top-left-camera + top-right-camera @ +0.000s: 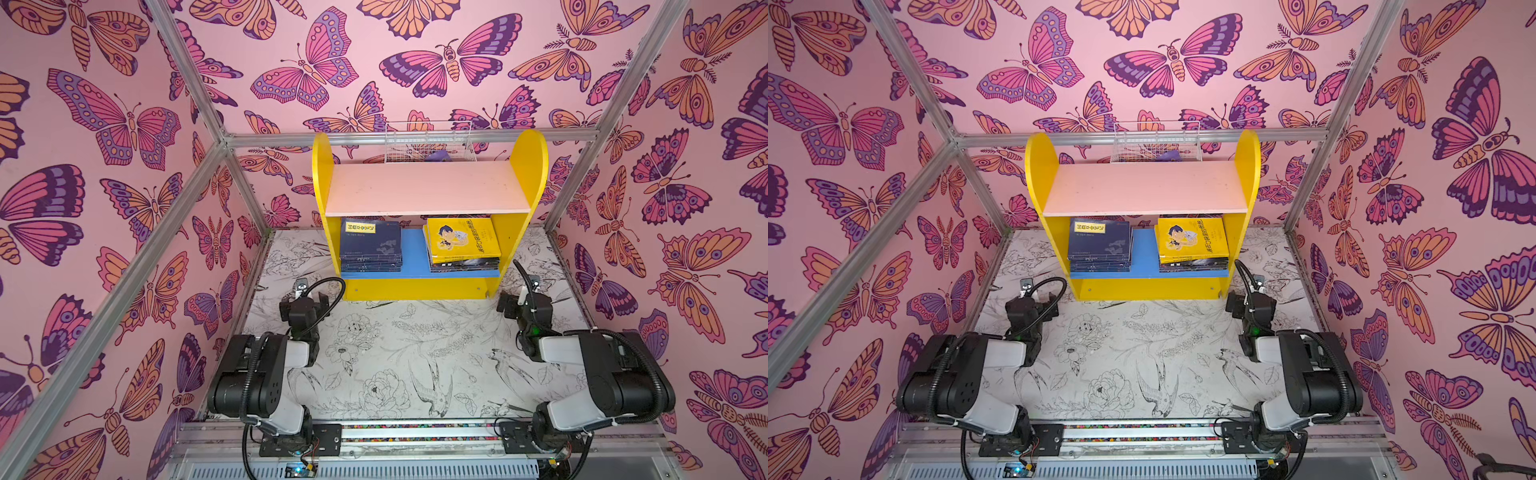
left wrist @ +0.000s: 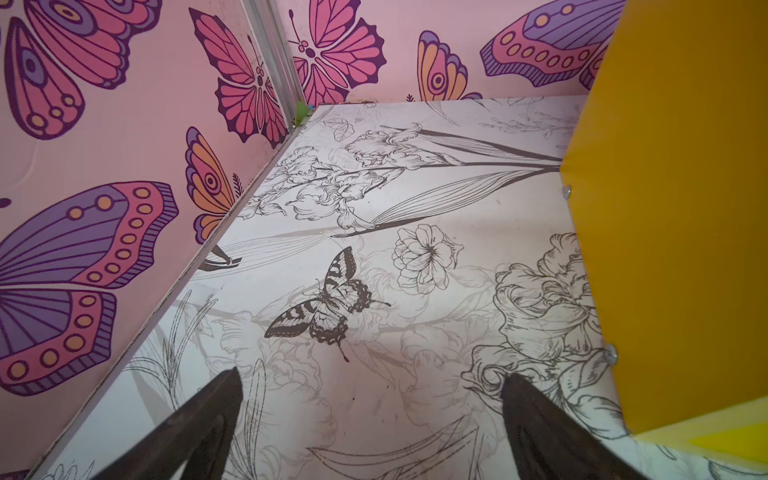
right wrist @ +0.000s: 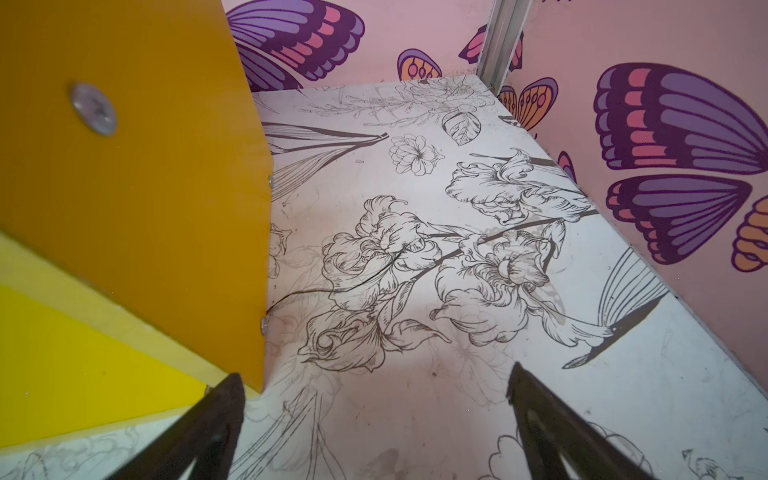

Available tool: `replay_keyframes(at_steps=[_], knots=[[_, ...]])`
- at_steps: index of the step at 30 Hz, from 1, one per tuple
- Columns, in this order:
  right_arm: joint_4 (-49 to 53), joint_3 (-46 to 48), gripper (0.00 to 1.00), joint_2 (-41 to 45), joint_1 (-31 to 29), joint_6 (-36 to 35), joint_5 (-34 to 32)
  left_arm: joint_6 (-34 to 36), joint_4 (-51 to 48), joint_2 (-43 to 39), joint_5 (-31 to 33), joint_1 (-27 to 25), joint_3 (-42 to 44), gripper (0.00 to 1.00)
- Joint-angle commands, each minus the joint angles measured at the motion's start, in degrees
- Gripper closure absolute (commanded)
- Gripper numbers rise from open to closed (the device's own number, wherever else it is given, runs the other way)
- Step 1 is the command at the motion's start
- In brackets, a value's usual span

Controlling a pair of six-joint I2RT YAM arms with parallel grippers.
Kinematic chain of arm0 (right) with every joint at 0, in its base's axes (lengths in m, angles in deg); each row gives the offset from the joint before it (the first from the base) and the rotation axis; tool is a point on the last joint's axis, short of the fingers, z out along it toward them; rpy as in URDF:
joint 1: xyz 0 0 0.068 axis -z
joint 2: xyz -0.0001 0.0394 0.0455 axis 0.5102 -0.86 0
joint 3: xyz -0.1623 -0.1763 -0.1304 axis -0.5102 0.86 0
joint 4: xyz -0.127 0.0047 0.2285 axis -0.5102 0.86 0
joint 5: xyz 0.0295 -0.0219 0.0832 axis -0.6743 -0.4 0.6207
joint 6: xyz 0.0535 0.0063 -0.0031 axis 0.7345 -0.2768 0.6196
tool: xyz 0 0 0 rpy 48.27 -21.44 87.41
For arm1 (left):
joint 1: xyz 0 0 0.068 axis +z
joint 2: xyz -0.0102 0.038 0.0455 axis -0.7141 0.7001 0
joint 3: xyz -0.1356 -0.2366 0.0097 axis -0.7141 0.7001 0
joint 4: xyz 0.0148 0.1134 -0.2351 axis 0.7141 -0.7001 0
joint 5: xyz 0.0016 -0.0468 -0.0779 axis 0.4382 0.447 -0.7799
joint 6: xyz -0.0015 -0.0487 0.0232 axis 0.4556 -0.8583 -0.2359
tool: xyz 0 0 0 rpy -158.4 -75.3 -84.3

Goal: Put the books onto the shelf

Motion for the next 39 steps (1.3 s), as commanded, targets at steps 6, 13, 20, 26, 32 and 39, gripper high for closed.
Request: replay_keyframes(at_steps=[6,13,20,26,32,39], knots=[[-0.52,-1.26,0.01,0.77,0.14,-0.69,0.87,0.36,2.40,0.62,-1.11,-0.20,0.17,0.01],[-0.70,-1.10,0.01,0.87,0.19,-0.82,1.09,0.36,1.75,0.47,-1.11,-0.02,-0.12,0.01],[-0.70,-1.08,0.01,0.85,0.17,-0.82,1.08,0.36,2.57,0.42,-1.11,-0.04,0.28,0.01],[-0.69,-1.08,0.01,0.91,0.22,-0.82,1.07,0.36,0.42,0.15,-1.11,1.91,-0.45,0.01],[-0.70,-1.09,0.01,0.85,0.23,-0.83,1.09,-2.33,0.68,0.20,-12.96,1.91,-0.51,0.23],[-0.79,-1.07,0.01,0.85,0.21,-0.82,1.25,-2.26,0.66,0.30,-12.81,1.91,-0.45,0.09]])
